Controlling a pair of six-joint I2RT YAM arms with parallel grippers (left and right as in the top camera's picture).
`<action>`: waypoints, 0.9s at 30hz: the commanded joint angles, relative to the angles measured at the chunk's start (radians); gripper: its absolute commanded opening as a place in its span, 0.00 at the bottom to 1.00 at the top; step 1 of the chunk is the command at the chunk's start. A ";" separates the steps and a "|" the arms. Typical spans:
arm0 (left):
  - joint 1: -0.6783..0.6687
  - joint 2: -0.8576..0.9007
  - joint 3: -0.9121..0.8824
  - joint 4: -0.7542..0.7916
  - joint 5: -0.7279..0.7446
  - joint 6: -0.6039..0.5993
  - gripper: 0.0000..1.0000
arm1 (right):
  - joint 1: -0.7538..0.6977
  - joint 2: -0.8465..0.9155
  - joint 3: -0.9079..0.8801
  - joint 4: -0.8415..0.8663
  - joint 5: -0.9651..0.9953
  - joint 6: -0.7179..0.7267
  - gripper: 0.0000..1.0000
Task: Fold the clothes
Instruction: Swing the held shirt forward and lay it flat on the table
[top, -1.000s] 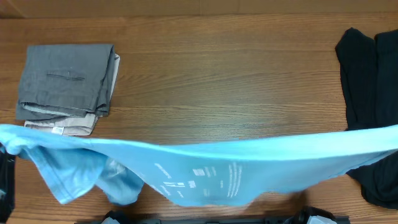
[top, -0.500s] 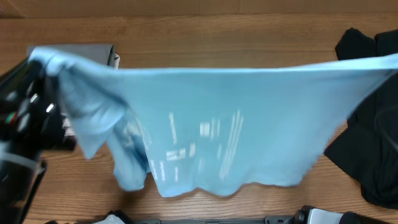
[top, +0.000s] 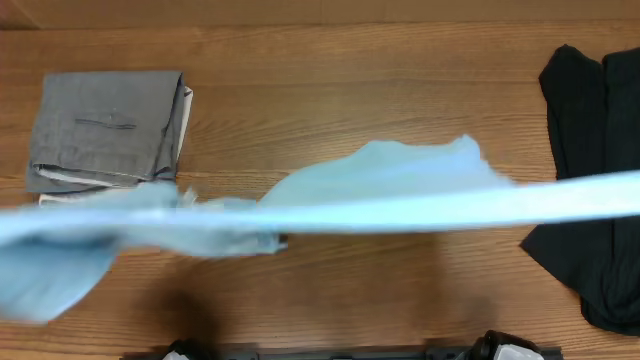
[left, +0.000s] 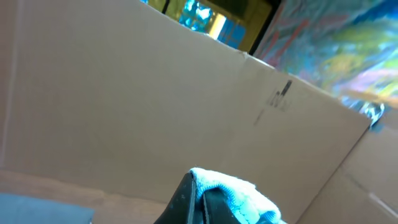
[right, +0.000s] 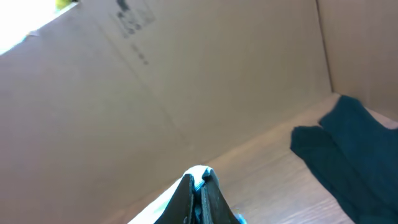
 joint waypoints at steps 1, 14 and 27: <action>0.002 -0.014 -0.001 -0.048 -0.059 -0.087 0.04 | -0.008 0.020 -0.011 0.005 -0.045 0.005 0.04; 0.000 0.116 -0.115 -0.076 -0.170 -0.124 0.04 | -0.008 0.096 -0.100 0.005 -0.031 0.024 0.04; 0.093 0.587 -0.252 -0.011 -0.121 -0.165 0.04 | -0.008 0.478 -0.362 0.013 0.056 0.024 0.04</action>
